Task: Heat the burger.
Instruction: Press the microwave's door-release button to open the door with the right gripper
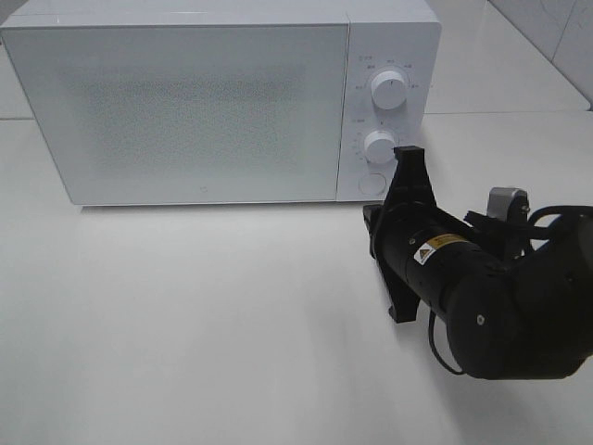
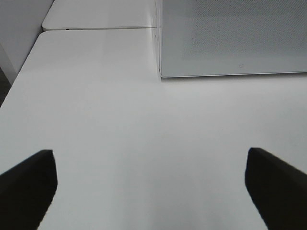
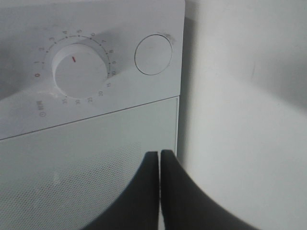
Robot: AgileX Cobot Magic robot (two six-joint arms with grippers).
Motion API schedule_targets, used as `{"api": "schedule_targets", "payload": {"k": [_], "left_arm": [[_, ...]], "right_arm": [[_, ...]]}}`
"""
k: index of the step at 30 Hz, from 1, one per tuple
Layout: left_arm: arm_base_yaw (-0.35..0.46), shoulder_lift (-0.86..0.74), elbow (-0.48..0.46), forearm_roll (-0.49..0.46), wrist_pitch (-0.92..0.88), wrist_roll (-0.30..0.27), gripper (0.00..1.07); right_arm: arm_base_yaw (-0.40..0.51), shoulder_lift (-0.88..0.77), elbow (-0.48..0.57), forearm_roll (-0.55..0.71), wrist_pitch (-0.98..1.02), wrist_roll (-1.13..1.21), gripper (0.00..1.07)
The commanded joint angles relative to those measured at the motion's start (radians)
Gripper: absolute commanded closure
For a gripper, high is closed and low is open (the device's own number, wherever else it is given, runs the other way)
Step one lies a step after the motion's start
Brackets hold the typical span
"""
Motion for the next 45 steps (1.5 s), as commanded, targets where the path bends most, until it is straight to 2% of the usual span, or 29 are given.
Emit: {"api": "schedule_targets", "payload": {"k": [1,10,23,45], "left_arm": [[0.000,-0.022,0.004,-0.002,-0.009,0.004,0.07],[0.000,-0.022,0.004,-0.002,-0.009,0.004,0.07],[0.000,-0.022,0.004,-0.002,-0.009,0.004,0.07],[0.000,-0.022,0.004,-0.002,-0.009,0.004,0.07]], "right_arm": [[-0.016,0.020,-0.030,-0.003,0.005,0.009,1.07],[-0.116,0.096,-0.136,-0.064,0.060,0.007,1.07],[-0.220,0.132,-0.232,-0.068,0.135,-0.053,1.07],[-0.233,0.248,-0.355,-0.089,0.152,-0.021,1.07]]}}
